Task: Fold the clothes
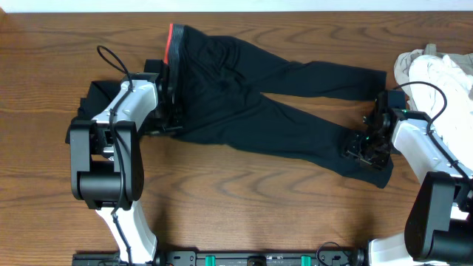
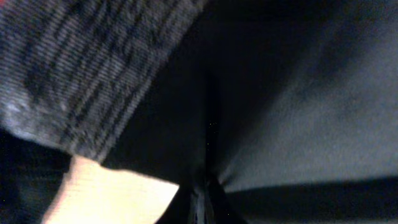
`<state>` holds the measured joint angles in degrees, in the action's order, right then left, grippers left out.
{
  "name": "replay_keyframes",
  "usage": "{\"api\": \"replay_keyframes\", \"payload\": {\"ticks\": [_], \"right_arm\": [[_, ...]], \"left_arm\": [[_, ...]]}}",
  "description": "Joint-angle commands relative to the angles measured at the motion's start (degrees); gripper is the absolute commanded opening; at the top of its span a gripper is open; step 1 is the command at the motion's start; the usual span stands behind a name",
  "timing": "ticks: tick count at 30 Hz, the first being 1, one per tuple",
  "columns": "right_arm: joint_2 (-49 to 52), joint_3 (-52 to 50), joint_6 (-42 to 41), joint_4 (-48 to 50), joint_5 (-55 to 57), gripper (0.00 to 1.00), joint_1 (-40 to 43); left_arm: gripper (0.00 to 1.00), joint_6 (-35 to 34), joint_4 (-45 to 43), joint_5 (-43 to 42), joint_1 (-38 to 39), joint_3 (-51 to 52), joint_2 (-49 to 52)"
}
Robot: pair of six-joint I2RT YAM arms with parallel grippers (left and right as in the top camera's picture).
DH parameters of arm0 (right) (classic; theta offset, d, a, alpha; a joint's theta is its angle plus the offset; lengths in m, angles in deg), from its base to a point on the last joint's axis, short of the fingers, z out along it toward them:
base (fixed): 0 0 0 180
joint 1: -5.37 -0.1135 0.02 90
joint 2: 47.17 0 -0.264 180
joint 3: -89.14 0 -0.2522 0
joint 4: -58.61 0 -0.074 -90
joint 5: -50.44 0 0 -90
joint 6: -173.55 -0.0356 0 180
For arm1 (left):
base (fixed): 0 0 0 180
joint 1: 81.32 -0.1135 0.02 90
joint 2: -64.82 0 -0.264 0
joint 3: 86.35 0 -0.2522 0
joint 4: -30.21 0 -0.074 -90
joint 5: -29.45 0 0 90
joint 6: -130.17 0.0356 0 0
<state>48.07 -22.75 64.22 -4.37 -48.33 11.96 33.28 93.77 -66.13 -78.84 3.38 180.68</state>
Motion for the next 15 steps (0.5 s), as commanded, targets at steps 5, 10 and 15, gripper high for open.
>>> {"api": "replay_keyframes", "payload": {"ticks": [5, 10, 15], "right_arm": [[0.5, -4.7, -4.9, 3.5, 5.8, 0.66, 4.0], [0.5, -5.3, -3.1, 2.9, 5.9, 0.73, 9.2], [0.5, -5.3, -1.8, 3.2, 5.2, 0.72, 16.5]], "left_arm": [[0.06, -2.8, 9.0, 0.5, 0.1, 0.3, 0.6], [0.06, -3.2, 12.3, 2.1, 0.1, 0.3, -1.1], [0.06, -3.3, 12.5, 3.9, -0.1, 0.3, -3.4]]}}
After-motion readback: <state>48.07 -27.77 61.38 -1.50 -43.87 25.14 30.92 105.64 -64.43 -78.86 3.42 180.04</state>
